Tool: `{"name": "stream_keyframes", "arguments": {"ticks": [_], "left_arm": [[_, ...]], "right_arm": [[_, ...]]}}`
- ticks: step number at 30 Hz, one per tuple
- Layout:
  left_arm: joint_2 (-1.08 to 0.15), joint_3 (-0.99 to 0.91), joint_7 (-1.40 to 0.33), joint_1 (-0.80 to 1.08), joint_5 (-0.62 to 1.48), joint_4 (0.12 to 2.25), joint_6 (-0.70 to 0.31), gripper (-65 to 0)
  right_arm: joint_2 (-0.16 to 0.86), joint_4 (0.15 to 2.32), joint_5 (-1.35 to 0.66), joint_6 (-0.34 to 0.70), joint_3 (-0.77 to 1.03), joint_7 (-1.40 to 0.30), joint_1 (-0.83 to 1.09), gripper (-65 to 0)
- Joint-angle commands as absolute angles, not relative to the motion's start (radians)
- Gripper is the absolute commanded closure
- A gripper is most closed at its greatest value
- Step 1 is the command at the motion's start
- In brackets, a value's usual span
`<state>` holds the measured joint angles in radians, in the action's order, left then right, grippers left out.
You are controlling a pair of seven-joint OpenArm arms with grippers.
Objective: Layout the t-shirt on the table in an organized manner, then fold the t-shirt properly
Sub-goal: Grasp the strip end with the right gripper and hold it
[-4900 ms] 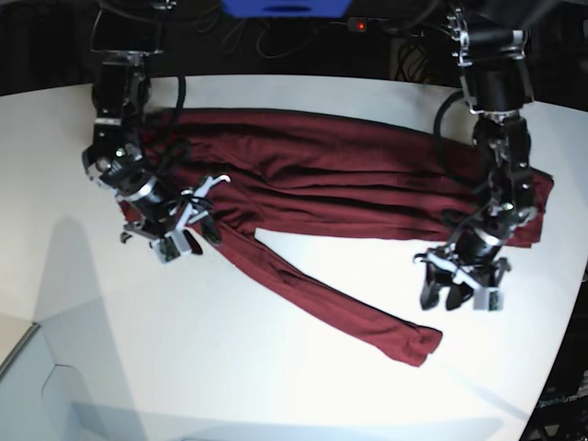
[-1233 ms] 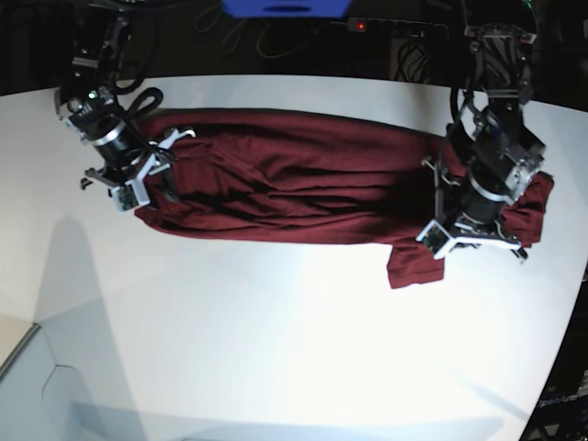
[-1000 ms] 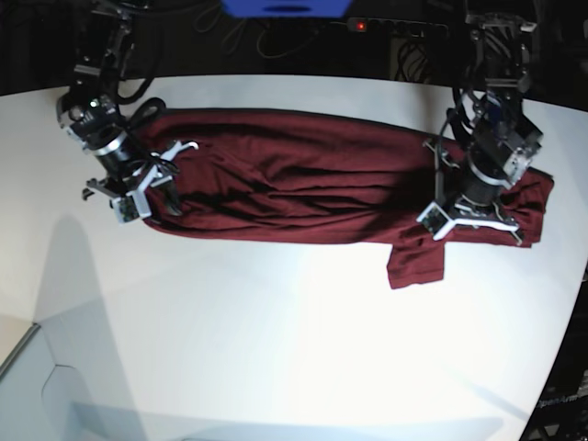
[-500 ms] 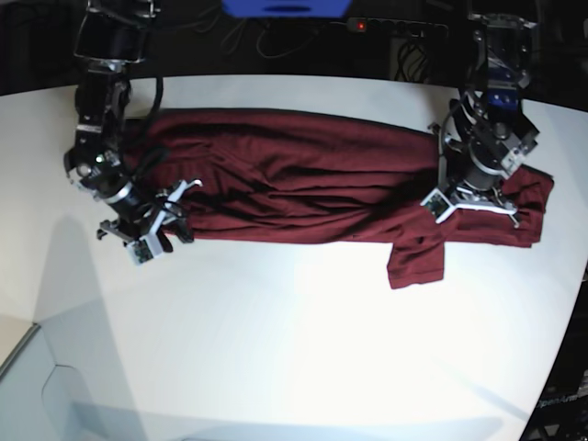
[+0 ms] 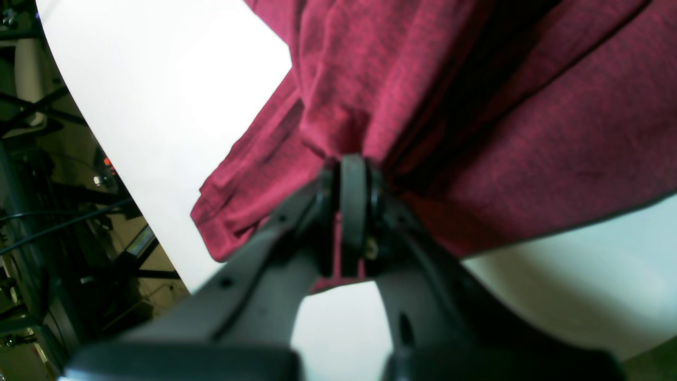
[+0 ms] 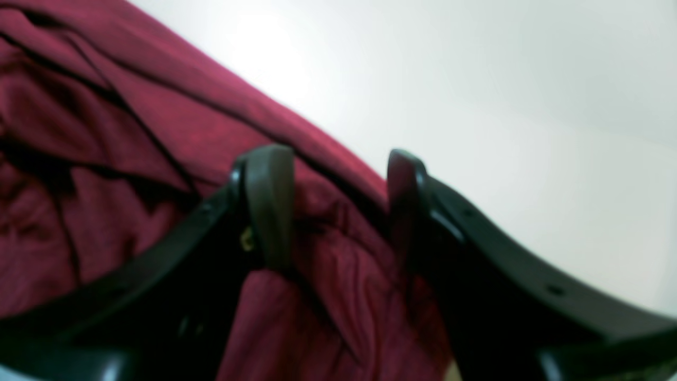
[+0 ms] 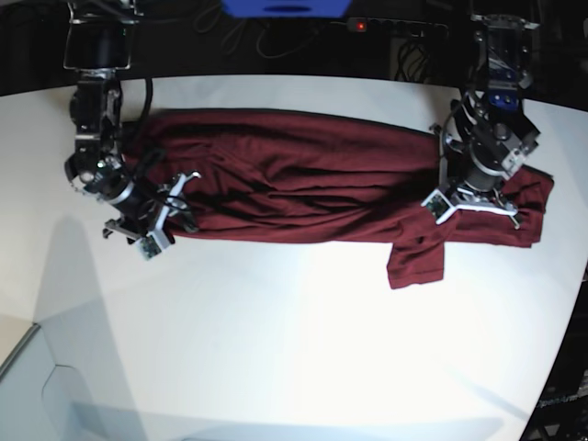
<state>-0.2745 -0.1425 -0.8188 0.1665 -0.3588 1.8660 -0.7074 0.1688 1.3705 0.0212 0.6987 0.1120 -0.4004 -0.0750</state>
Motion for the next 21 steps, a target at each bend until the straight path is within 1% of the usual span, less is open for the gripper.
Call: {"name": "stream_keyframes", "arguments": {"ticks": [1,4,6,10,14,17,21], "left_arm": [[-0.286,-0.148,-0.811,0.154,-0.363,1.88,-0.698,-0.2],[-0.286,-0.148,-0.811,0.153,-0.363,1.88,-0.698,-0.2],[-0.286,-0.148,-0.811,0.154,-0.364,1.88,-0.698,-0.2],[-0.286,-0.148,-0.811,0.157,-0.364,1.88,-0.698,-0.2],[-0.286,-0.148,-0.811,0.157,-0.364,1.88,-0.698,-0.2],[-0.286,-0.148,-0.811,0.156,-0.364,1.88,-0.698,-0.2],[-0.285,-0.15,-0.811,0.151,-0.358,1.9,-0.698,-0.2]], "right_arm": [[0.174,1.368,0.001,0.698,0.114,-0.344,-0.104,-29.4],[0.177,1.325,0.001,0.698,0.114,-0.285,-0.113,-29.3],[0.177,1.308,0.001,0.698,0.116,-0.251,-0.116,-27.3],[0.177,1.267,0.001,0.698,0.116,-0.226,-0.119,-17.9],[0.177,1.213,0.001,0.698,0.116,-0.22,-0.139,-6.5],[0.194,1.204,0.001,0.698,0.117,-0.219,-0.139,0.0],[0.2,1.233,0.001,0.698,0.124,-0.217,-0.139,0.0]]}}
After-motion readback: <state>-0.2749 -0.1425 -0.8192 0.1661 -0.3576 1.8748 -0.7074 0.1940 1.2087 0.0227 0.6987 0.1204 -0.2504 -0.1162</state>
